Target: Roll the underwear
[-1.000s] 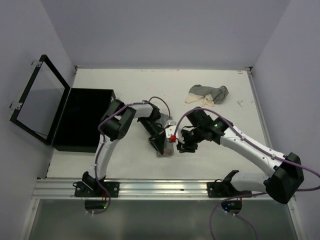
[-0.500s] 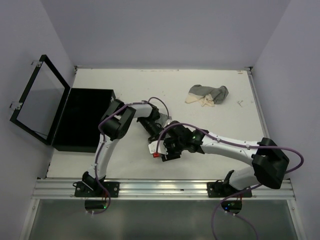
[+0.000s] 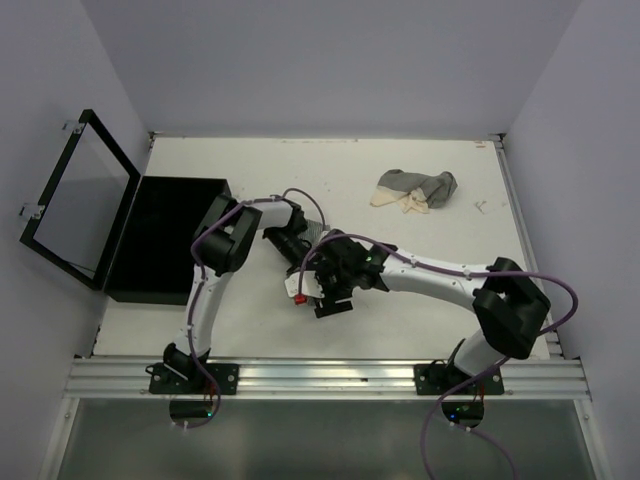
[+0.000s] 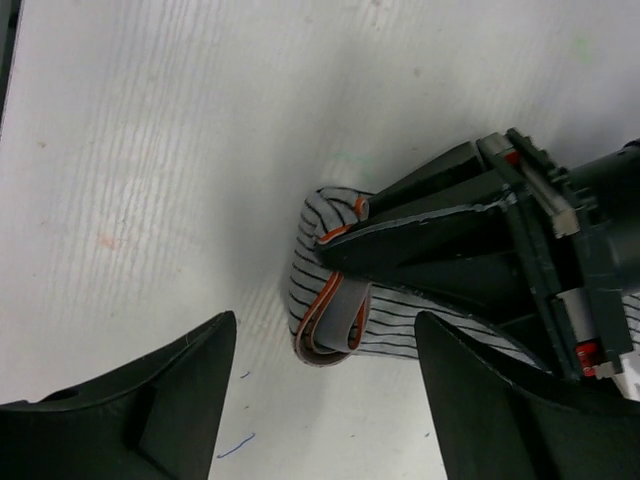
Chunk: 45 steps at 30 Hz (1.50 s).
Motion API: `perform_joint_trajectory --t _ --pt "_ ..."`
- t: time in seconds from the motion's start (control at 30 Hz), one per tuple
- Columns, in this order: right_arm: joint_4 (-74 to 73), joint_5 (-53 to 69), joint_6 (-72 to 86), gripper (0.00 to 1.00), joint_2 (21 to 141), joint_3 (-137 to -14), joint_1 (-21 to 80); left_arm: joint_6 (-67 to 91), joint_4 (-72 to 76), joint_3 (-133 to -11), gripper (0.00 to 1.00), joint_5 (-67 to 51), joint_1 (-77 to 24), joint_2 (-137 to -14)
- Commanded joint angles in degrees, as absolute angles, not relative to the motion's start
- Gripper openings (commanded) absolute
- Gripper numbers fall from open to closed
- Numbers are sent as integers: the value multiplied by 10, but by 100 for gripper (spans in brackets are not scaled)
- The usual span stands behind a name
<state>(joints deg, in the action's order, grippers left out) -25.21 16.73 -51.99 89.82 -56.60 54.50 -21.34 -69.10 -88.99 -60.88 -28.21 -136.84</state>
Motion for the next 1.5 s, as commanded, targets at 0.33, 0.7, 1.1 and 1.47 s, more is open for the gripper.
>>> perform_joint_trajectory --t 0.33,0.7,1.1,1.47 --pt "-271 246 -514 76 954 -638 530 -251 -596 -918 6 -403 -238 -1441" --pt "-218 225 -488 76 998 -633 494 -256 -592 -914 6 -403 -236 -1439" --pt "-197 270 -440 46 1042 -620 495 -246 -583 -907 8 -407 -226 -1430" --pt "-164 326 -336 42 1068 -621 490 -229 -556 -879 7 -397 -219 -1397"
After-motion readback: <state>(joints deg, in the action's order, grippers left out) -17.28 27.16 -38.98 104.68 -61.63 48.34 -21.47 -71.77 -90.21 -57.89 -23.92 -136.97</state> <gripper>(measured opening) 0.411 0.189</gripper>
